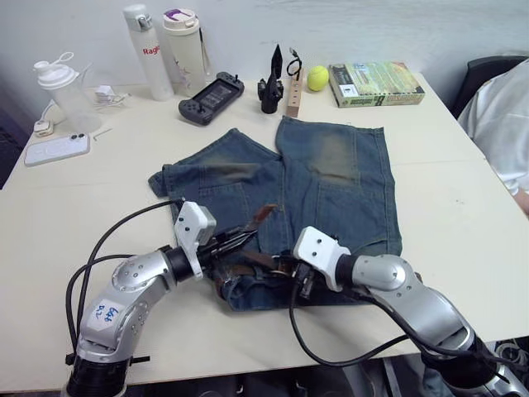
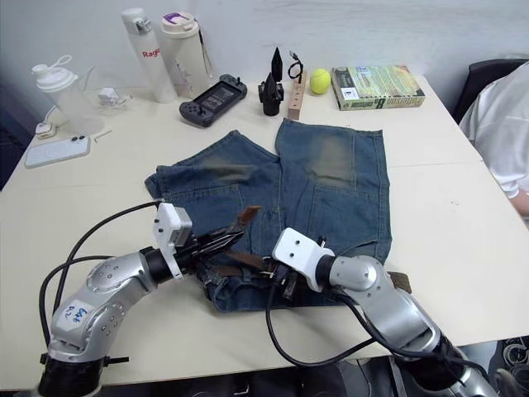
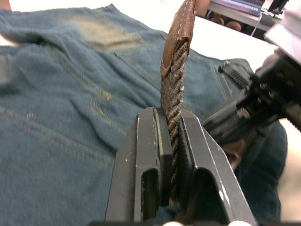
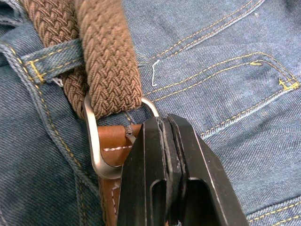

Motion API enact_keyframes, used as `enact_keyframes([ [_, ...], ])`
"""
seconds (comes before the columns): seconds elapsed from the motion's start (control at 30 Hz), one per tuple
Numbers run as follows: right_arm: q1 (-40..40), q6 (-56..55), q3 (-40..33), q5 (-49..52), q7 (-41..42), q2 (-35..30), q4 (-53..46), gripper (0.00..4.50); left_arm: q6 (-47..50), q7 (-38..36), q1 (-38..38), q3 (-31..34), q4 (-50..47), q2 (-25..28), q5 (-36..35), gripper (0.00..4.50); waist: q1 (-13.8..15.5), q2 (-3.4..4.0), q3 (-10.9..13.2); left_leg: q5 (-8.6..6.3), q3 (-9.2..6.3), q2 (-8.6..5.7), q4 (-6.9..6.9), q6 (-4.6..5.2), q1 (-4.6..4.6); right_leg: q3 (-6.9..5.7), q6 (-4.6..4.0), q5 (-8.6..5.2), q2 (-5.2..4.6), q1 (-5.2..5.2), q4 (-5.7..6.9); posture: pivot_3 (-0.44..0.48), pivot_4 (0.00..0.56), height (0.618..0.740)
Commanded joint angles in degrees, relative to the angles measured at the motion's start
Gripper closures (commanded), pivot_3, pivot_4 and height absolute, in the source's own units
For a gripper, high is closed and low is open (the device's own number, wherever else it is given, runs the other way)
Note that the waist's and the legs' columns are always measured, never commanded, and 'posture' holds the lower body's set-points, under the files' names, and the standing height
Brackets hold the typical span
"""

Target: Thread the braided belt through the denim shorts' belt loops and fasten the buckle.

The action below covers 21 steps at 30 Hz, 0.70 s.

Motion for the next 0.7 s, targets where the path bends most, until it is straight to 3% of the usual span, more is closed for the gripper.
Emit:
enact_keyframes([
  [0.03,1.8,0.3,-1.0,2.3,0.9,0.6,-2.8,4.47,-3.0,-0.8,0.5,-0.7,-3.1,0.7,0.1,4.32,0.0,0.0,0.0,-0.01,0.0,0.0,0.0,0.0,-0.01,0.02,0.0,0.0,-0.01,-0.01,0.0,0.0,0.15,0.717],
  [0.2,3.6,5.2,-11.4,9.4,-0.4,3.7,-9.3,4.47,-4.0,-0.1,0.0,-1.6,-2.5,0.5,0.8,4.32,0.0,0.02,0.0,-0.02,-0.01,0.0,-0.02,0.0,-0.05,0.03,0.0,0.0,-0.01,-0.04,0.01,0.0,0.15,0.717],
  [0.27,4.0,7.2,-12.9,10.4,0.2,1.9,-10.9,4.47,-4.3,-0.2,0.0,-1.7,-2.4,0.8,0.8,4.32,0.0,0.02,0.0,-0.03,-0.01,0.0,-0.02,0.01,-0.06,0.04,0.0,0.0,-0.03,-0.04,0.01,0.0,0.15,0.717],
  [0.7,3.4,8.1,-6.6,9.0,-2.2,0.1,-8.8,4.47,-4.2,0.0,-0.7,-1.8,-2.1,1.3,0.9,4.32,0.0,0.02,0.0,-0.06,-0.01,-0.01,-0.04,0.02,-0.06,0.23,-0.03,-0.02,-0.06,-0.06,-0.04,0.0,0.15,0.717],
])
